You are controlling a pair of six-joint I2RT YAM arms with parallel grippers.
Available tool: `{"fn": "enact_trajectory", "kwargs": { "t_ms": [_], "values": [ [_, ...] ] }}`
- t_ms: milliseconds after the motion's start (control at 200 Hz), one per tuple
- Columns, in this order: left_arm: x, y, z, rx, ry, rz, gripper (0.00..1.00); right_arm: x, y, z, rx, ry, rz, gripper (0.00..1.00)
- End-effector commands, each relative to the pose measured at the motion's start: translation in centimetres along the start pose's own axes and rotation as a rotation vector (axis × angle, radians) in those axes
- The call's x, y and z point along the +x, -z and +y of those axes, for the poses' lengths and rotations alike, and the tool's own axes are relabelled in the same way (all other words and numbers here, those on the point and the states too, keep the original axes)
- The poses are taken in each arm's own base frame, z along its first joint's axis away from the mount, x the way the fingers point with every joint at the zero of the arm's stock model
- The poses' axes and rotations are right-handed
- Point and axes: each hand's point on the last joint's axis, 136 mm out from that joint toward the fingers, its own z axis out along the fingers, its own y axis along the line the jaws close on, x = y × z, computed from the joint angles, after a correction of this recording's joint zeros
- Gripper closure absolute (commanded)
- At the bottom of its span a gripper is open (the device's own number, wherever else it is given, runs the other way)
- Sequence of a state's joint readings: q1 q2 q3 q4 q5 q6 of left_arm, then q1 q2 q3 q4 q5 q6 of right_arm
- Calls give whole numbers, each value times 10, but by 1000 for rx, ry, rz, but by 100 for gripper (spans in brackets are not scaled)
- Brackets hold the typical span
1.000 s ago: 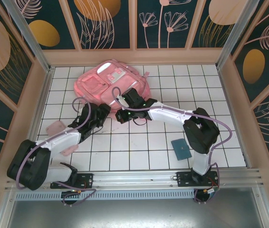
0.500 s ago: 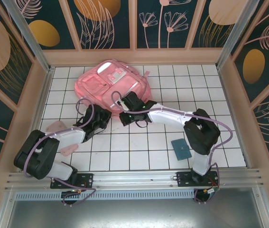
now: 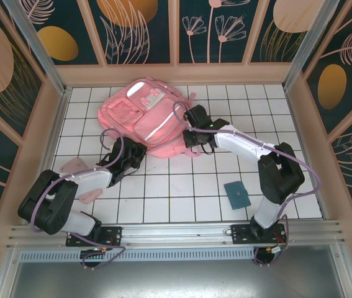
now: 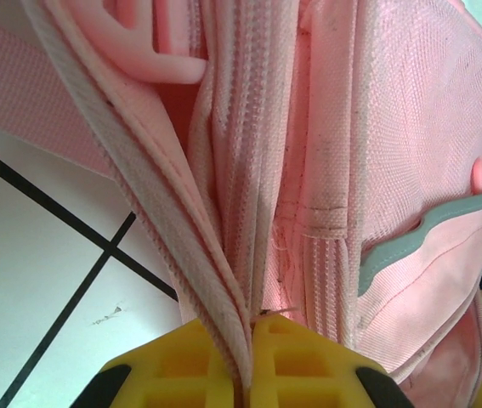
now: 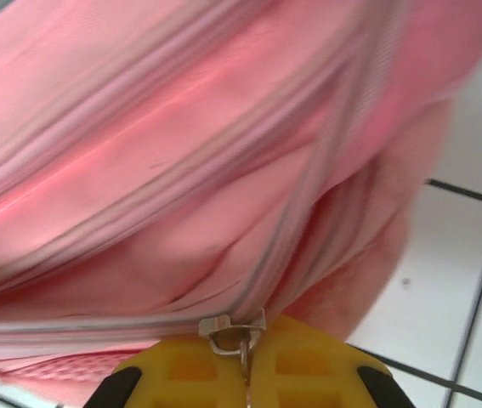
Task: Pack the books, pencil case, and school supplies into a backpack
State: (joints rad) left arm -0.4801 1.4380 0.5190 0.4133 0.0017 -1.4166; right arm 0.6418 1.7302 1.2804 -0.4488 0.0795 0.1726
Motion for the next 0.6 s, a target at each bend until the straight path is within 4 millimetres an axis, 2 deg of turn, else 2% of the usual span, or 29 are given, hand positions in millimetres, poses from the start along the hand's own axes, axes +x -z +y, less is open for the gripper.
{"fn": "enact_trajectory", "kwargs": {
  "t_ms": [0,85,170,250,385,485,591],
  "values": [
    [-19,1,5,-63,-109,-76,100,-28,17,-39,163,-56,-73,100],
    [-17,-4,-6,-60,-166,-49,99,-17,27,-17,67,-11,-53,100],
    [-19,-9,-13,-76,-209,-52,96,9,40,13,-72,51,-5,100],
    [-22,-14,-19,-91,-250,-57,93,36,58,57,-274,113,38,100],
    [-22,-27,-33,-95,-318,-38,93,58,92,113,-536,161,45,100],
    [-22,-36,-43,-90,-352,-22,93,57,100,133,-609,162,29,100],
    [-24,-42,-51,-108,-386,-19,86,49,88,135,-581,137,18,100]
  ]
}}
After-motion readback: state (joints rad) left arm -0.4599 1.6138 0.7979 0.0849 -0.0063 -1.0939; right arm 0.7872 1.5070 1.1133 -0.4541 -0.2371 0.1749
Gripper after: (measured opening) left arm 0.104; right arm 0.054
